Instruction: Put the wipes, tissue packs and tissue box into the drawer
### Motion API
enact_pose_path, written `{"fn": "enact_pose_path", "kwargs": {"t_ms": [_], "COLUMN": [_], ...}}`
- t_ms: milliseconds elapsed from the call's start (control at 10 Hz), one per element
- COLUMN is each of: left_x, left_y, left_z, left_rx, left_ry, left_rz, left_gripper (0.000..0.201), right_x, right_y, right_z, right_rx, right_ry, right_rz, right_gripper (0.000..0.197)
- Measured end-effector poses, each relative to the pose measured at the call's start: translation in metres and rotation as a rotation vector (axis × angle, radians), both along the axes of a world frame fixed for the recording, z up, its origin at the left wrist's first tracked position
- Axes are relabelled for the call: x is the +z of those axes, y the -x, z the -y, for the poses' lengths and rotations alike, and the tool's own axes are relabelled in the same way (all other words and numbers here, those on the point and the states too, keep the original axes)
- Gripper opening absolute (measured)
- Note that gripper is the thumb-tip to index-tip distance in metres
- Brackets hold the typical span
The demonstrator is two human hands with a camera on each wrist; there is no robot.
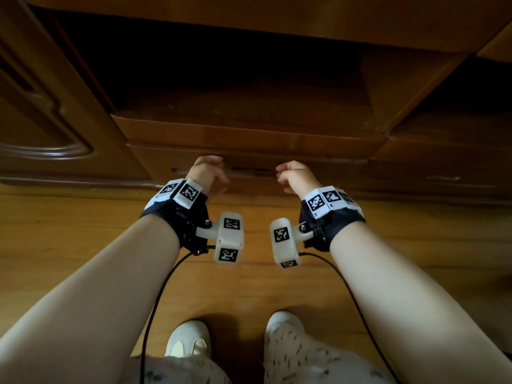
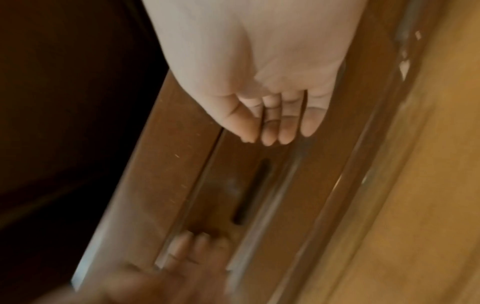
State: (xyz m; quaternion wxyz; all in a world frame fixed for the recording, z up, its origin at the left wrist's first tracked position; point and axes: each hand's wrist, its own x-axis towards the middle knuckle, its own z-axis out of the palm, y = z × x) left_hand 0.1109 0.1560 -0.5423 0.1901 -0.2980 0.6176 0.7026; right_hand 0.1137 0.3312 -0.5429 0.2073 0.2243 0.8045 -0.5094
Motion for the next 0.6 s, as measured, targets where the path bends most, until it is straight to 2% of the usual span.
{"fn": "enact_pose_path", "kwargs": {"t_ms": [100, 200, 300, 400, 500, 600], "left_x": [0.002, 0.000, 0.007, 0.037, 0.089, 0.140], "left_y": [-0.003, 0.000, 0.002, -0.004, -0.013, -0.018], "left_z": [0.001, 0.002, 0.000, -0.005, -0.007, -0.005], "left_rx": [-0.001, 0.032, 0.035, -0.009, -0.014, -0.028], "left_ry": [-0.019, -0.054, -0.098, -0.157, -0.193, -0.153], "left_rz": [-0.009, 0.008, 0.110, 0.193, 0.254, 0.299], "left_gripper": [0.042, 0.036, 0.032, 0.031, 0.028, 0.025], "right_x": [-0.004, 0.004, 0.019, 0.051, 0.101, 0.145], "right_y": [-0.004, 0.002, 0.011, 0.013, 0.004, -0.004], "right_z": [-0.002, -0.002, 0.001, 0.006, 0.014, 0.018], "right_rx": [0.008, 0.013, 0.037, 0.007, -0.019, -0.059], "right_ry": [-0.001, 0.125, 0.217, 0.229, 0.279, 0.315], "right_rz": [-0.042, 0.041, 0.127, 0.188, 0.265, 0.309], "right_gripper": [0.029, 0.015, 0.022, 0.022, 0.020, 0.018]}}
